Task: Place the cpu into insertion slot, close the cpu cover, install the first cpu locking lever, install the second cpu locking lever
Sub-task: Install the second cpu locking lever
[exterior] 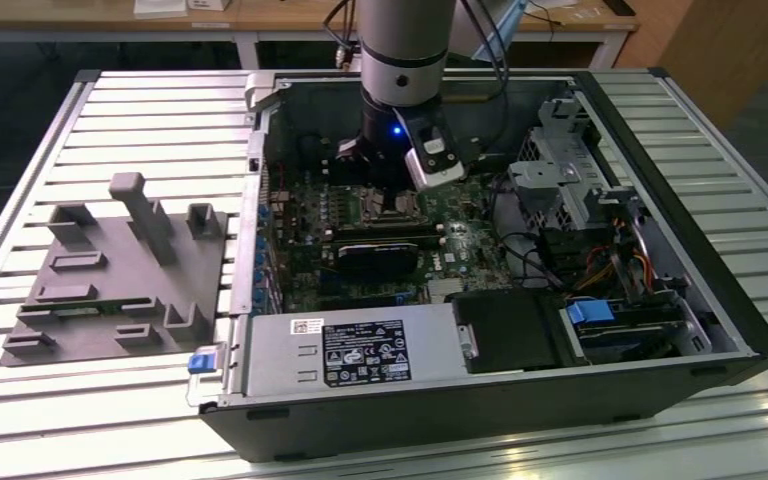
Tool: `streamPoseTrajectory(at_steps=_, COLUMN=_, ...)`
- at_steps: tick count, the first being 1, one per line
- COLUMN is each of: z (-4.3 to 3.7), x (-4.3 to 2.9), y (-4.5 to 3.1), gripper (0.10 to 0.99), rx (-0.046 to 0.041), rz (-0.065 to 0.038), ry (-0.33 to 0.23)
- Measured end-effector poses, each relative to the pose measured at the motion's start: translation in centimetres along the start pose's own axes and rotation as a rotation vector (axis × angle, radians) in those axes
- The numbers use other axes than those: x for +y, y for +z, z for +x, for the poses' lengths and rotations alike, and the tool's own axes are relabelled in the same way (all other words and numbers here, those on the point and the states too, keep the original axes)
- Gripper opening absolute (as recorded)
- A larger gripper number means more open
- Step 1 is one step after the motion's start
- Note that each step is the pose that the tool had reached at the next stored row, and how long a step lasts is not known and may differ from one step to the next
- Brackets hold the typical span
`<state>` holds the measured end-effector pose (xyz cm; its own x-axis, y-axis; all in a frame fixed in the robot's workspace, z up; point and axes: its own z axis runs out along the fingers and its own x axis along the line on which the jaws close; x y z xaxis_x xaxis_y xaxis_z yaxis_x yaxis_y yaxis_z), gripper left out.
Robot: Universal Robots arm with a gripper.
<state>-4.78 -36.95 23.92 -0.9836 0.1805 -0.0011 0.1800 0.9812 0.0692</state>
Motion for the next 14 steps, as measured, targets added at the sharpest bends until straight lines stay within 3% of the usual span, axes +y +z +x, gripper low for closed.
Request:
streamPoseTrajectory(at_steps=3, z=0.04, x=-0.23, y=0.09, gripper=0.102, rx=0.0028, rz=-0.015, ry=0.000)
streamPoseTrajectory(at_steps=10, z=0.21, x=-1.03, y=0.33, gripper=0.102, rx=0.0068, rz=-0.037, ry=0.000)
streamPoseTrajectory(at_steps=14, z=0.33, x=-1.42, y=0.52, gripper=0.102, rx=0.0101, rz=-0.055, ry=0.001)
